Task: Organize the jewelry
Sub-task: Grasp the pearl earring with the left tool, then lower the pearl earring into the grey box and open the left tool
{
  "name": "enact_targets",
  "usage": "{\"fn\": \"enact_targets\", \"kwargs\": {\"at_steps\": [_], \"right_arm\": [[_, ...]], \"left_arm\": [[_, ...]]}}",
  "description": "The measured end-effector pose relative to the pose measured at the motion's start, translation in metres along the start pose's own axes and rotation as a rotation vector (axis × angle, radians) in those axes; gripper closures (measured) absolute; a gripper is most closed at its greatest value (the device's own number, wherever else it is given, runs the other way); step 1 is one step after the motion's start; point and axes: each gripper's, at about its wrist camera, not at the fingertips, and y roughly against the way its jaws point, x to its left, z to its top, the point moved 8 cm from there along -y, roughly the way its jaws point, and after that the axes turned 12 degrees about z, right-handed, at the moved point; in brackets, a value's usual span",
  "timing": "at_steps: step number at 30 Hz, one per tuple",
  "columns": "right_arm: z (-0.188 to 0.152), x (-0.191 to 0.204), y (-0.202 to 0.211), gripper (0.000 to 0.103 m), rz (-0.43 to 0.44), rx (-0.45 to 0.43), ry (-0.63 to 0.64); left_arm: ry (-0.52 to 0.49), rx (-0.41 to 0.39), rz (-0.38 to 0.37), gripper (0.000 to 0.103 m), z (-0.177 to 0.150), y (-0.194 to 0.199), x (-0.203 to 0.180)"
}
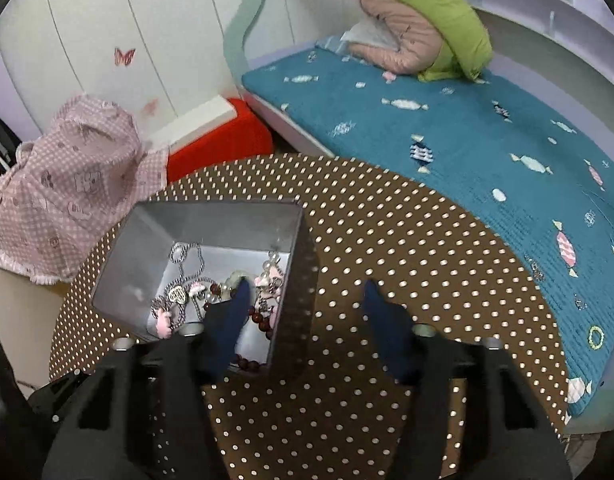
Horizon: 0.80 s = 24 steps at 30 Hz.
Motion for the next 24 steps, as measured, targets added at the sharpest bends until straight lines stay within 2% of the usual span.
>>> {"fn": "enact_targets", "kwargs": {"at_steps": [2,4,13,20,24], "right_arm": [[-0.003,0.004,-0.004,0.083,0.001,0.010,0.015],[-0.003,0.008,-0.005,0.089,-0.003,0.011,0.027],[-0.007,0.010,-0.002,0.093,-0.035,0.011,0.048],[-0.013,0.008,0.003,0.095,-0.050,0.009,0.043],[-0.022,0.010,0.008,0.095,-0.053,0.008,0.038]], "left_arm": [[0.008,-0.001,-0.012,0.087,-0.002,0.003,0.001],[0.022,-0.004,-0.023,0.088,-0.006,0.006,0.005],[0.065,-0.058,-0.020,0.088,-0.002,0.038,0.028],[0.086,-0.168,0.008,0.088,0.031,0.085,0.048],[0.068,-0.214,0.011,0.088,0.054,0.097,0.047]]}}
